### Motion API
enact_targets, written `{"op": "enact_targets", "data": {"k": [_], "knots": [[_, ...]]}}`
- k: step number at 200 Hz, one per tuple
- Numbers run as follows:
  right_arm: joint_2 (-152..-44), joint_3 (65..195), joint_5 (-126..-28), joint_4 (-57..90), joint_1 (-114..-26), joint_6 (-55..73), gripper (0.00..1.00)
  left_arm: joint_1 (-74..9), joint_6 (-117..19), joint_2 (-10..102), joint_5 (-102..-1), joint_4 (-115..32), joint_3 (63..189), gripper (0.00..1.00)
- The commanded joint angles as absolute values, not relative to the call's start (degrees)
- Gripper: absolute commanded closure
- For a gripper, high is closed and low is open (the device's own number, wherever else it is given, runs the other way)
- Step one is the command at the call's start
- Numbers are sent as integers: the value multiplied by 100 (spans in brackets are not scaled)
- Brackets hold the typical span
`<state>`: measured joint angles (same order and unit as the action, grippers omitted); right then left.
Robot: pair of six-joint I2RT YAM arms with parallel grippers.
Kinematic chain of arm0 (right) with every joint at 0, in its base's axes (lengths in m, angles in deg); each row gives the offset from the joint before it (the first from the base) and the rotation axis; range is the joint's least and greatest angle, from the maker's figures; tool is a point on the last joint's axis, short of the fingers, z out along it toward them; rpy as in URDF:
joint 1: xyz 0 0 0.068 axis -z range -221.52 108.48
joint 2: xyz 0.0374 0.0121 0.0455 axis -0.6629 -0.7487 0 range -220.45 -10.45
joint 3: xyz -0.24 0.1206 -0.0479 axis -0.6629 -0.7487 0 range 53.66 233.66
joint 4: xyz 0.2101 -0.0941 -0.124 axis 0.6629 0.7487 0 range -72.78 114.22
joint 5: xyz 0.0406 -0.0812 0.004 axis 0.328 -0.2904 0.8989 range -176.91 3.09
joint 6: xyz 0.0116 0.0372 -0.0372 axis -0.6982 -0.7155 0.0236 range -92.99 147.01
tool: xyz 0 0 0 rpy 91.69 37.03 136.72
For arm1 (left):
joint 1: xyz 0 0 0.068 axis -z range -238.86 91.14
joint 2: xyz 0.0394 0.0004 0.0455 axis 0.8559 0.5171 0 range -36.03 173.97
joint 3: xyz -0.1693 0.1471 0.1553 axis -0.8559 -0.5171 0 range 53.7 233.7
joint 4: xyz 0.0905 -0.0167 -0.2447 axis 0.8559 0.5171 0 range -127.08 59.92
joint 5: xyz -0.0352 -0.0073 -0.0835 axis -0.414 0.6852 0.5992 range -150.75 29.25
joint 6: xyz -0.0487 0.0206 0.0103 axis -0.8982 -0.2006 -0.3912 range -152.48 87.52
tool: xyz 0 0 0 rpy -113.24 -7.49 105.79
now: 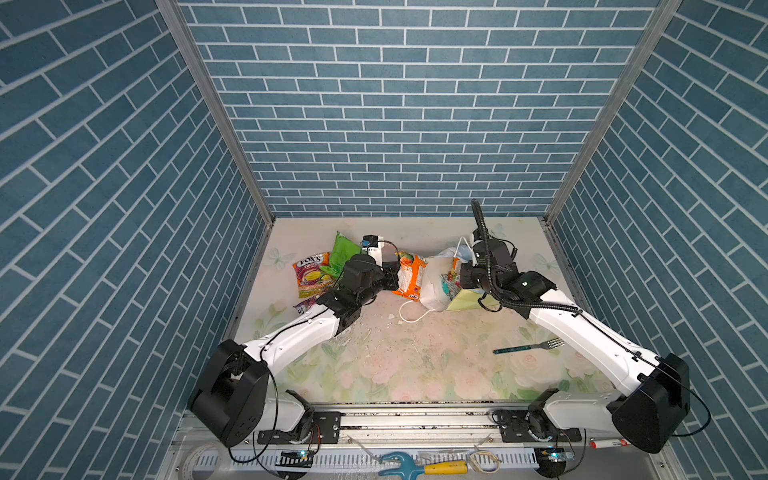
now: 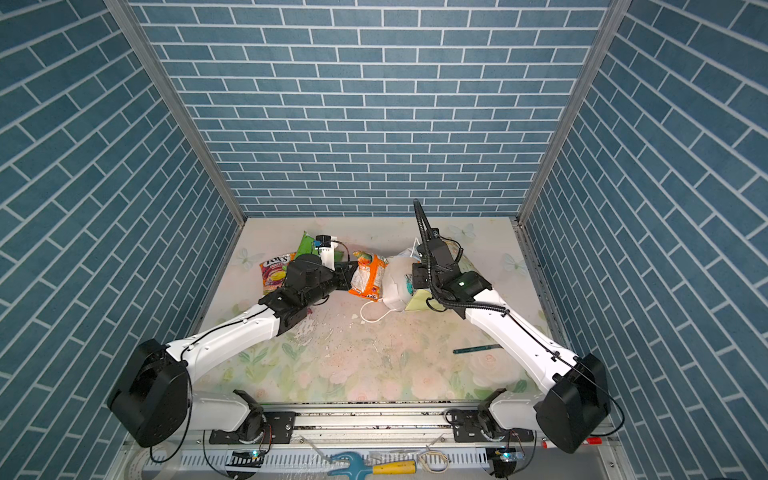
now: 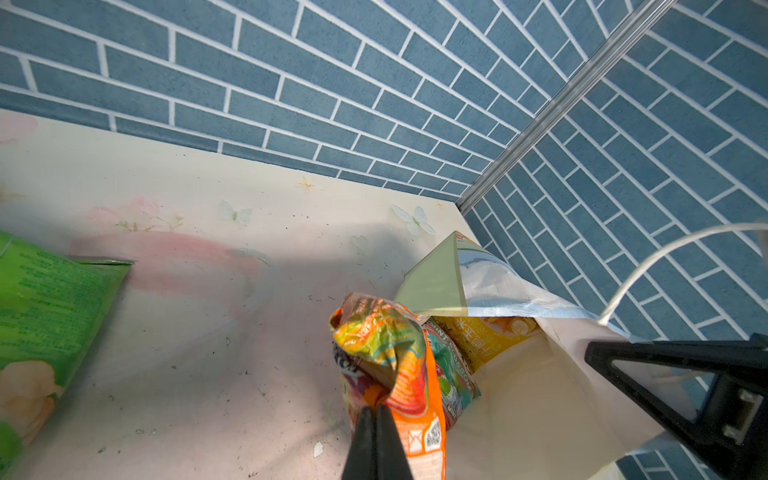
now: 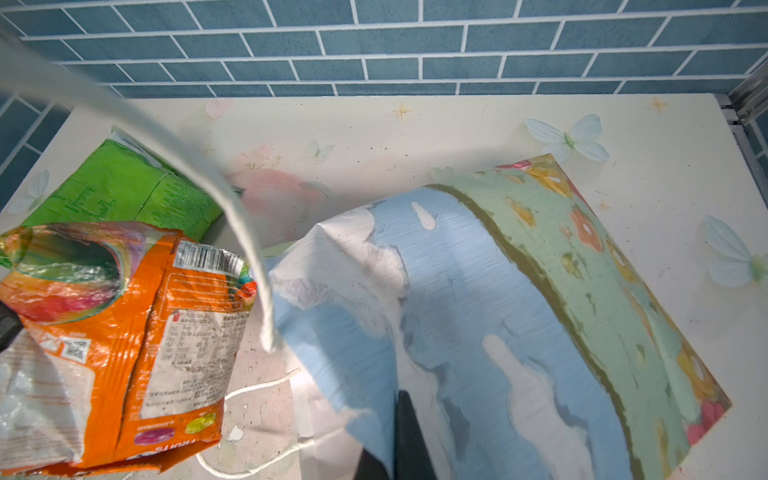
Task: Take the snacks out of the paper bag
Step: 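Carry the orange packet beside the green chip packet and release it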
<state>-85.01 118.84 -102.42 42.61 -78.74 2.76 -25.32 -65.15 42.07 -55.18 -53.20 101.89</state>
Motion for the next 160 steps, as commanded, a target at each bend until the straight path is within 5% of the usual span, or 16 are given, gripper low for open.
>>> {"op": "enact_targets", "data": {"k": [1, 160], "knots": [[-8445, 11940, -10351, 4427, -7853, 42, 100, -2729, -6481, 4011, -5681, -5389, 10310, 100], [-8292, 11791, -10221, 4215, -7836, 108, 100, -3978, -6557, 3740, -5657, -4125, 10459, 100]]}}
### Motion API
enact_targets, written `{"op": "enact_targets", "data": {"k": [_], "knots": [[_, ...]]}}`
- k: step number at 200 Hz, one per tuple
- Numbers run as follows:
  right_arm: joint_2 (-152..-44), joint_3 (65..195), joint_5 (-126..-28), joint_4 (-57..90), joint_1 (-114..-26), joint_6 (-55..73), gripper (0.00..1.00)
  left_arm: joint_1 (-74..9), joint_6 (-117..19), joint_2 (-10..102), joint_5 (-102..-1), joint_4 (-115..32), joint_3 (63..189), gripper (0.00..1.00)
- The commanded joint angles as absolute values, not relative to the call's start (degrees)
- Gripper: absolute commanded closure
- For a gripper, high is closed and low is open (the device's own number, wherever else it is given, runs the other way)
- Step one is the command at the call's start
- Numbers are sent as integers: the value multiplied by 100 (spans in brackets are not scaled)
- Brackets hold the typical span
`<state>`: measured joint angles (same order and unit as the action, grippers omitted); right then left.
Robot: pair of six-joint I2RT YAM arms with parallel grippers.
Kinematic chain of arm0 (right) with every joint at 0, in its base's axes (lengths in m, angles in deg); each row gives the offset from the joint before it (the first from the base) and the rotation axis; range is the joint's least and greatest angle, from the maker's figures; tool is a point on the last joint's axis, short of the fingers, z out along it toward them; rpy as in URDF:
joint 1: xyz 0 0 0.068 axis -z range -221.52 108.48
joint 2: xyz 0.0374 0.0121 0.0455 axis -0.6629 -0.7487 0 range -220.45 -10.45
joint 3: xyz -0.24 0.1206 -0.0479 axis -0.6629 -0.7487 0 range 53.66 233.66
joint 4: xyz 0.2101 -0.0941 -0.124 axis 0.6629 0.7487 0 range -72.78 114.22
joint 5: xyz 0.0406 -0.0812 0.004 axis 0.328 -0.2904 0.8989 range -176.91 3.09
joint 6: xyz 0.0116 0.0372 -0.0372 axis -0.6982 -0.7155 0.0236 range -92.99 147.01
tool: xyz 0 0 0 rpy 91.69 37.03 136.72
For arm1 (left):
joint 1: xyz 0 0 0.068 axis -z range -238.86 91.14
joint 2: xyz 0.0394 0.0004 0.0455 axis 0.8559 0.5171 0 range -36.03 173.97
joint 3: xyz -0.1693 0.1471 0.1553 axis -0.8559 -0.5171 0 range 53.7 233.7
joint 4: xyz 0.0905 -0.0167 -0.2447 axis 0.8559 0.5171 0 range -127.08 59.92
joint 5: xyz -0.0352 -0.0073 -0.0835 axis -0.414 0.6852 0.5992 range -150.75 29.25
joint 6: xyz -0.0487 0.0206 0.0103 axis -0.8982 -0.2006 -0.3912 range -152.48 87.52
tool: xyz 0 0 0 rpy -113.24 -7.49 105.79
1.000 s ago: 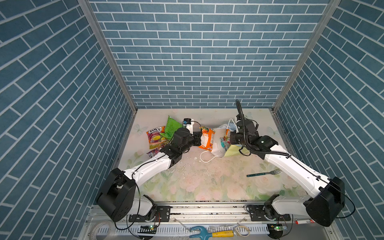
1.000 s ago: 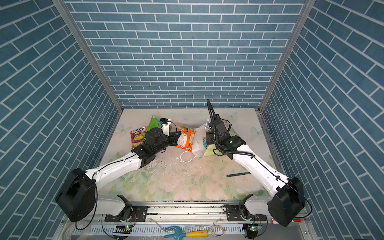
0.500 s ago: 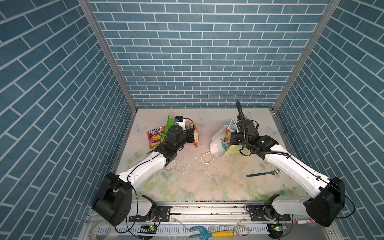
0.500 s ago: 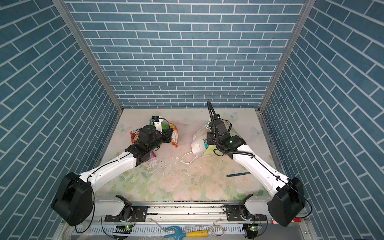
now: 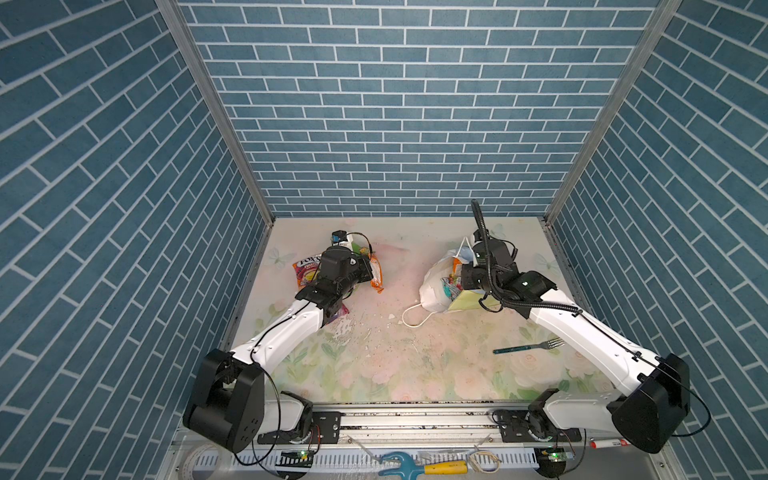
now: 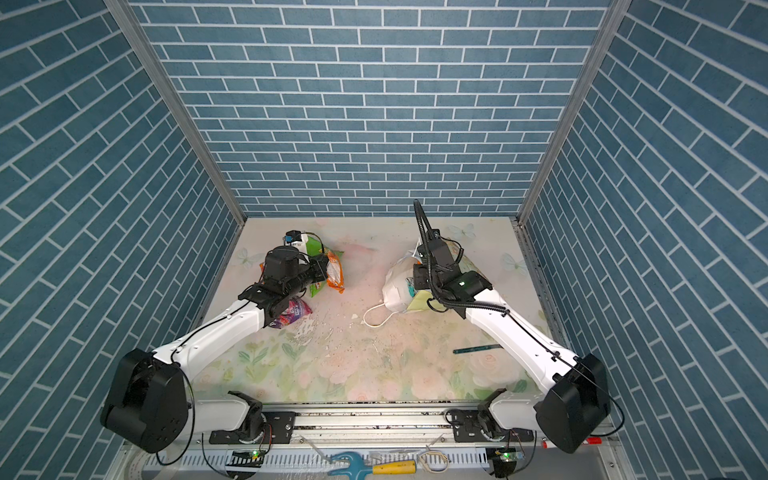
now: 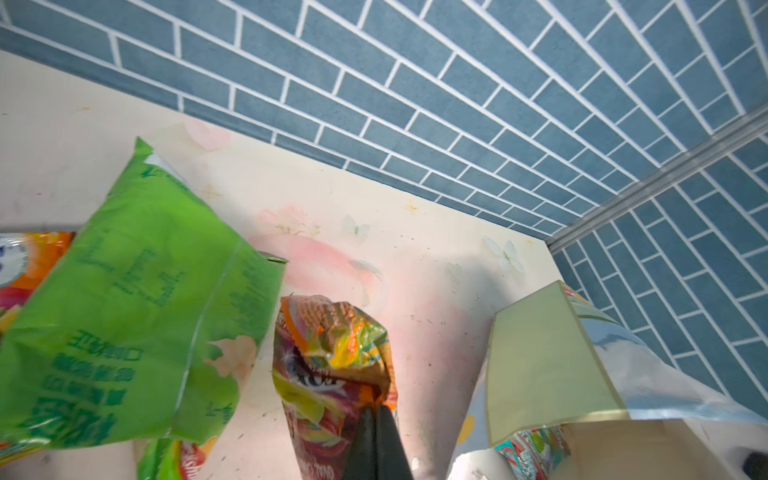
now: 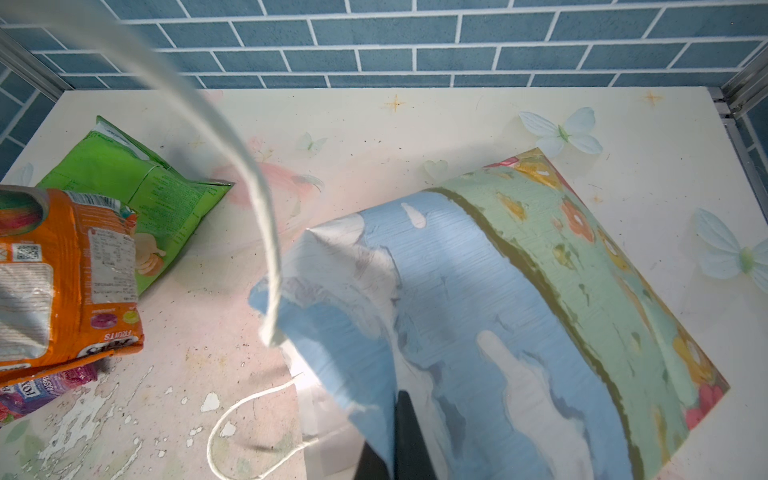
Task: Take the snacks out of the paper bag
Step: 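Carry the orange packet beside the green chip packet and release it, then lower the orange packet onto the FOX'S packet and open the left gripper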
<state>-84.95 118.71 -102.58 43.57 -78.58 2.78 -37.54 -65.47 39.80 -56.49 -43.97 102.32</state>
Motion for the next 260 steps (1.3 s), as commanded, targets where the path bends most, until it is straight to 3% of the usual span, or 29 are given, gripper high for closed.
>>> {"op": "enact_targets", "data": {"k": [1, 75, 122, 191, 260], "knots": [[-8289, 11786, -10217, 4217, -7836, 108, 100, -3992, -6559, 3738, -5659, -4110, 10464, 100], [-8164, 11535, -10030, 3990, -7826, 199, 100, -4604, -6344, 3259, -5866, -3081, 10460, 100], [-8295, 11518, -9849, 3866, -7809, 238, 100, -4825, -6177, 3005, -6492, -2537, 10629, 100], [-8301, 11450, -9526, 3778, -7795, 247, 100, -5302, -6190, 3606, -7027, -2297, 11092, 100], [-8164, 11209, -9556, 3616, -7774, 284, 100, -5429, -6161, 4524, -6956, -2368, 11547, 100]]}}
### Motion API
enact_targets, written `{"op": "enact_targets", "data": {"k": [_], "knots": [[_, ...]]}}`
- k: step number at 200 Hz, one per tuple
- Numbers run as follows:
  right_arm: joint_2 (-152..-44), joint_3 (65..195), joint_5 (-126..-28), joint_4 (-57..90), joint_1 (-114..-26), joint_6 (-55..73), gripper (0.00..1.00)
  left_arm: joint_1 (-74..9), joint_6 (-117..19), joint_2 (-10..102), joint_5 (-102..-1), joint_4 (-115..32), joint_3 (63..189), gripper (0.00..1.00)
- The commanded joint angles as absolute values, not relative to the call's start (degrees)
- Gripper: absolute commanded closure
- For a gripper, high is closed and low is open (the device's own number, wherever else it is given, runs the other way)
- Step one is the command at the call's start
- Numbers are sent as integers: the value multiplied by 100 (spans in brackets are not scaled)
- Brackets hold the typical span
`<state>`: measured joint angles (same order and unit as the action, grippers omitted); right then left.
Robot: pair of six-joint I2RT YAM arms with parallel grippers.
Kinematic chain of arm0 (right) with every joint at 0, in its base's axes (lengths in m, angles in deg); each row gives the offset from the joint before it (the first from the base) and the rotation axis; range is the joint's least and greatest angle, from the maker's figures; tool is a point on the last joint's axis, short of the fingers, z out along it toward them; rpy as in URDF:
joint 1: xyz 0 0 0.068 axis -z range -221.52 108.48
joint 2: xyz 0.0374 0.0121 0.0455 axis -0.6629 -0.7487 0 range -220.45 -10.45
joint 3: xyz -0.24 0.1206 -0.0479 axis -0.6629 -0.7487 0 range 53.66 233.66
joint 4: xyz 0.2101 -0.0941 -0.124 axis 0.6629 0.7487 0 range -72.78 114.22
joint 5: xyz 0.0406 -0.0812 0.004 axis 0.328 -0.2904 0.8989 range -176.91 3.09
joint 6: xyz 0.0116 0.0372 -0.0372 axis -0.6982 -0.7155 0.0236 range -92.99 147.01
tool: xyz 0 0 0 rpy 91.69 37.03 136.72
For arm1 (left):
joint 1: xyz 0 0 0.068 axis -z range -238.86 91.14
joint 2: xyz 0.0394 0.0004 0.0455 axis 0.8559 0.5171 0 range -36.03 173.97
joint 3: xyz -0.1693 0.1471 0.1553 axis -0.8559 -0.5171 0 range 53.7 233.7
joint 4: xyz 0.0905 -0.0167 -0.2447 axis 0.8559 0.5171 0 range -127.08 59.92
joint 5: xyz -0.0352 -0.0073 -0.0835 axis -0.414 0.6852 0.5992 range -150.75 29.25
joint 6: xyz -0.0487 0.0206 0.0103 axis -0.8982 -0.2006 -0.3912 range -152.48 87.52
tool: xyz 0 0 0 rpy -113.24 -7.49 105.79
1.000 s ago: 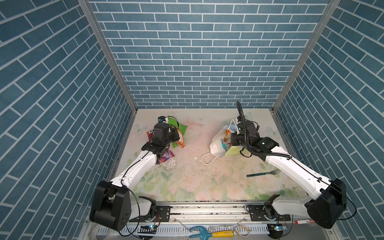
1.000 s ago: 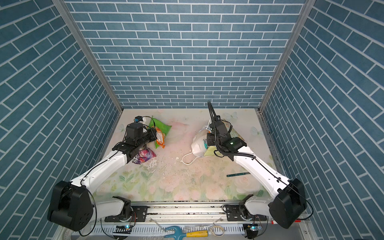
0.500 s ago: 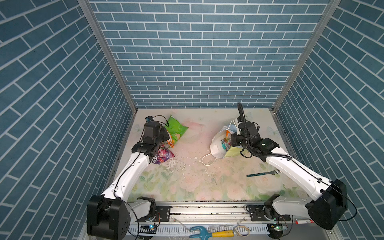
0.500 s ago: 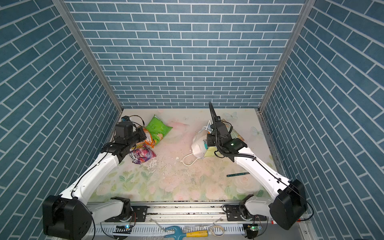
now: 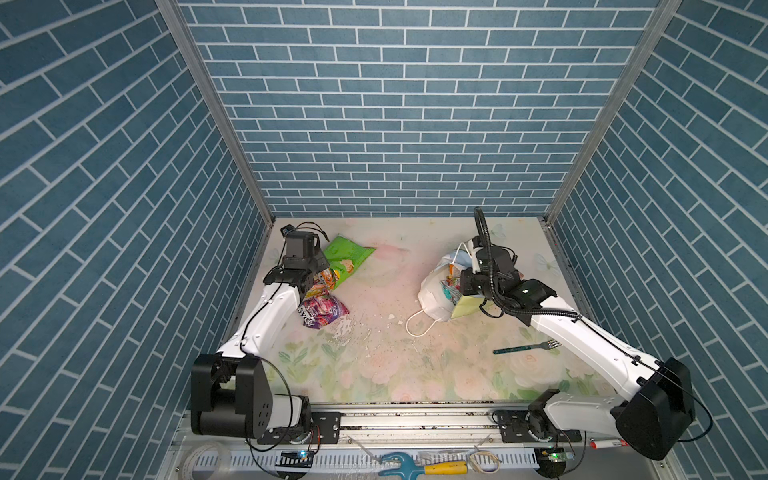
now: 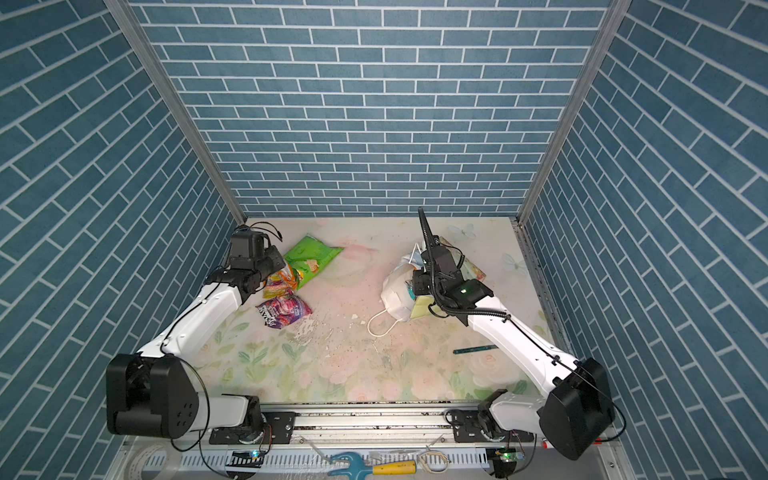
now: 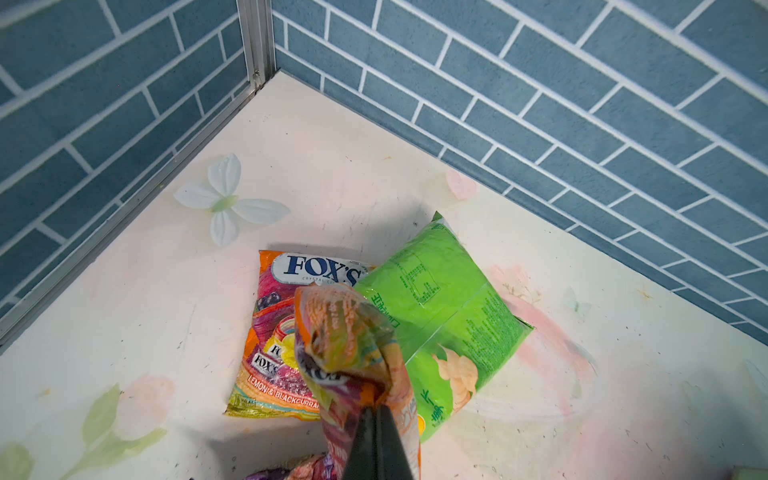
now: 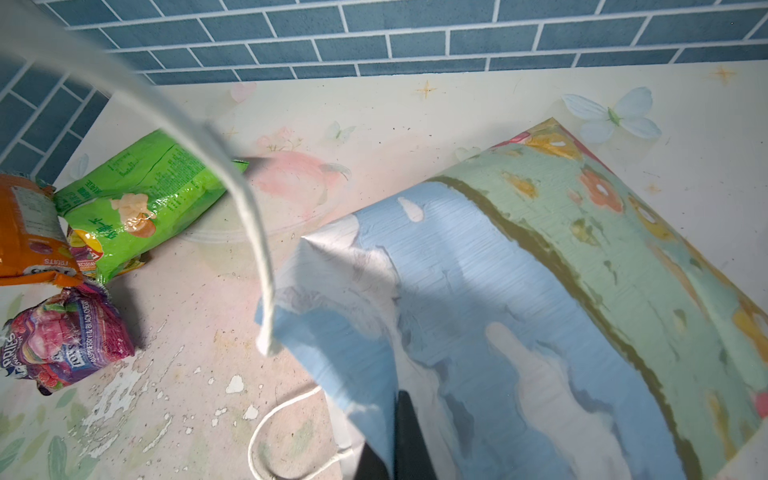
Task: Take the snacks out of the paper bag
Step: 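Lower the orange packet onto the FOX'S packet and open the left gripper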
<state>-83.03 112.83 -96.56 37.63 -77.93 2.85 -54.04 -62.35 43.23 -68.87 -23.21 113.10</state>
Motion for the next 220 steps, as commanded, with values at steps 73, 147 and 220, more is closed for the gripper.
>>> {"op": "enact_targets", "data": {"k": [73, 147, 220], "knots": [[-8126, 11112, -9494, 3560, -7739, 286, 100, -5414, -6053, 4764, -6726, -2441, 11569, 54], [-8173, 11253, -9810, 3826, -7740, 432, 100, -5005, -5871, 3979, -6388, -2493, 11514, 3], [-8095, 11481, -10158, 4216, -7737, 565, 100, -4000, -5911, 3154, -6139, -2566, 11304, 1]]}}
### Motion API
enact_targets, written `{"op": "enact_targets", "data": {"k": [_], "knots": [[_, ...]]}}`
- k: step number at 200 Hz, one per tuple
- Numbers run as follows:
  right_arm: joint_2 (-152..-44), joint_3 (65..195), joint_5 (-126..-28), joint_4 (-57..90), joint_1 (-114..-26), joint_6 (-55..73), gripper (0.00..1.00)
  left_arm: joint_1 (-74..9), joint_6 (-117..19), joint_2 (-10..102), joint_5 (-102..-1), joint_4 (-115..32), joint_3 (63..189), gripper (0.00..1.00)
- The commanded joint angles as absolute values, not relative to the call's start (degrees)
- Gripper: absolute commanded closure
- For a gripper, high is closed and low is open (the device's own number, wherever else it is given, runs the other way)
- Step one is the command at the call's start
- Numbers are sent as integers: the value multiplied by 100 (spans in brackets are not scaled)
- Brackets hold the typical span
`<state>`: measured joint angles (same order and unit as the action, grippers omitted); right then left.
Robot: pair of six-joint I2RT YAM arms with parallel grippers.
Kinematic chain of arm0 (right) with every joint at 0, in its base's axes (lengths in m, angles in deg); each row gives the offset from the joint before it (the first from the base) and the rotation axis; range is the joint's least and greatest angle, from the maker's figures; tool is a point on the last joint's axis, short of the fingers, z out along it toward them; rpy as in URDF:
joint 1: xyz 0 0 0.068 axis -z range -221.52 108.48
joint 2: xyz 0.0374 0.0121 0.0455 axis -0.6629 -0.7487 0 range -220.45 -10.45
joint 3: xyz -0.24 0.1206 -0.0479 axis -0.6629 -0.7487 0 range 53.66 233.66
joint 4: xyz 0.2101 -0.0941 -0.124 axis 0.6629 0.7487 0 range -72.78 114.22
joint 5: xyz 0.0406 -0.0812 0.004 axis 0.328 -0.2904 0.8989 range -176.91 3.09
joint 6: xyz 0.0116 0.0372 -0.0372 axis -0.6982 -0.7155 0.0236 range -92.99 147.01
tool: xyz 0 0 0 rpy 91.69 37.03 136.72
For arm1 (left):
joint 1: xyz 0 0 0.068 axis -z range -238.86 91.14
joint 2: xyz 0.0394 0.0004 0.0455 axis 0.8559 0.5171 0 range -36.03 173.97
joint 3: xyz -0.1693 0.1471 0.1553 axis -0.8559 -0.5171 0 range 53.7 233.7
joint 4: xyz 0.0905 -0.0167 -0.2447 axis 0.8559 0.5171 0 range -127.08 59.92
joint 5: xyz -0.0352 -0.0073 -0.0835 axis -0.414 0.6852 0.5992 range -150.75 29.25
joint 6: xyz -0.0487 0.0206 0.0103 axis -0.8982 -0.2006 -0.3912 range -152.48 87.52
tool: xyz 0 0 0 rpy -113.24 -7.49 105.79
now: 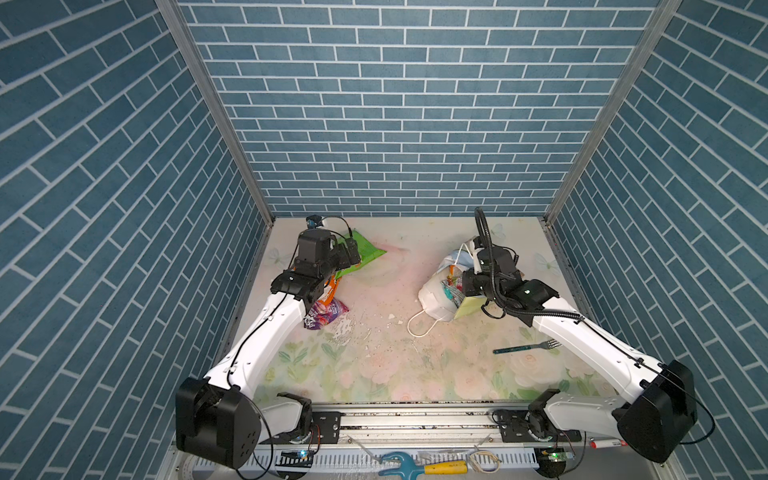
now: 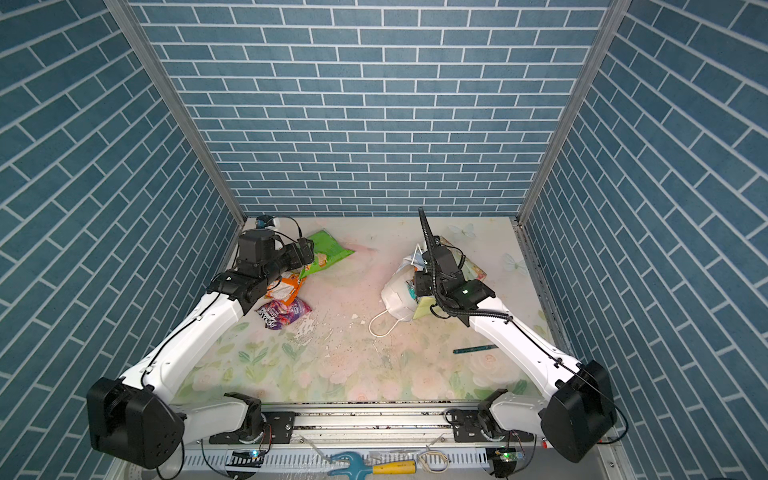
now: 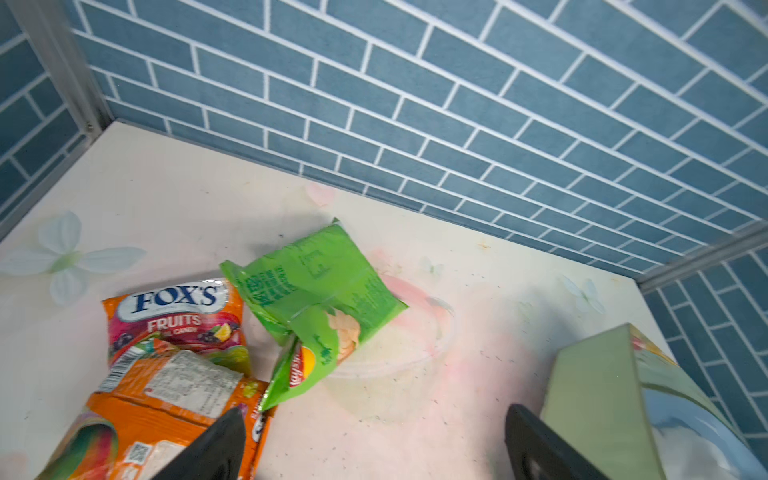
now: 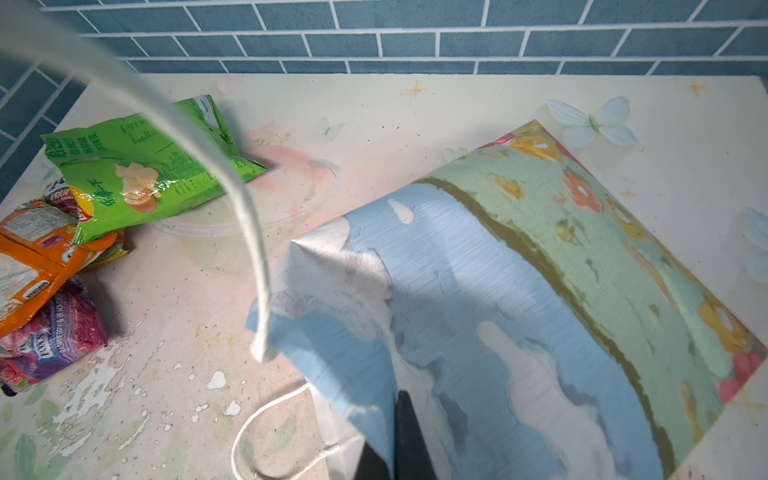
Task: Take the snacks out of the paper bag
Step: 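Lower the orange packet onto the FOX'S packet and open the left gripper, then move the empty left gripper back over the paper bag's opening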
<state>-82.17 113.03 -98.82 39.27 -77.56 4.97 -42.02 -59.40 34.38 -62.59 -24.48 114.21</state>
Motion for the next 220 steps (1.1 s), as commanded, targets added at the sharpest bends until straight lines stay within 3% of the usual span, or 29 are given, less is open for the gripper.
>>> {"op": "enact_targets", "data": {"k": [1, 220], "knots": [[-8094, 11486, -10159, 4217, -7738, 561, 100, -3985, -5911, 3146, -6133, -2579, 11291, 1], [-8273, 12321, -10544, 5000, -7729, 547, 100, -3654, -6247, 2411, -5363, -3504, 9970, 0]]}}
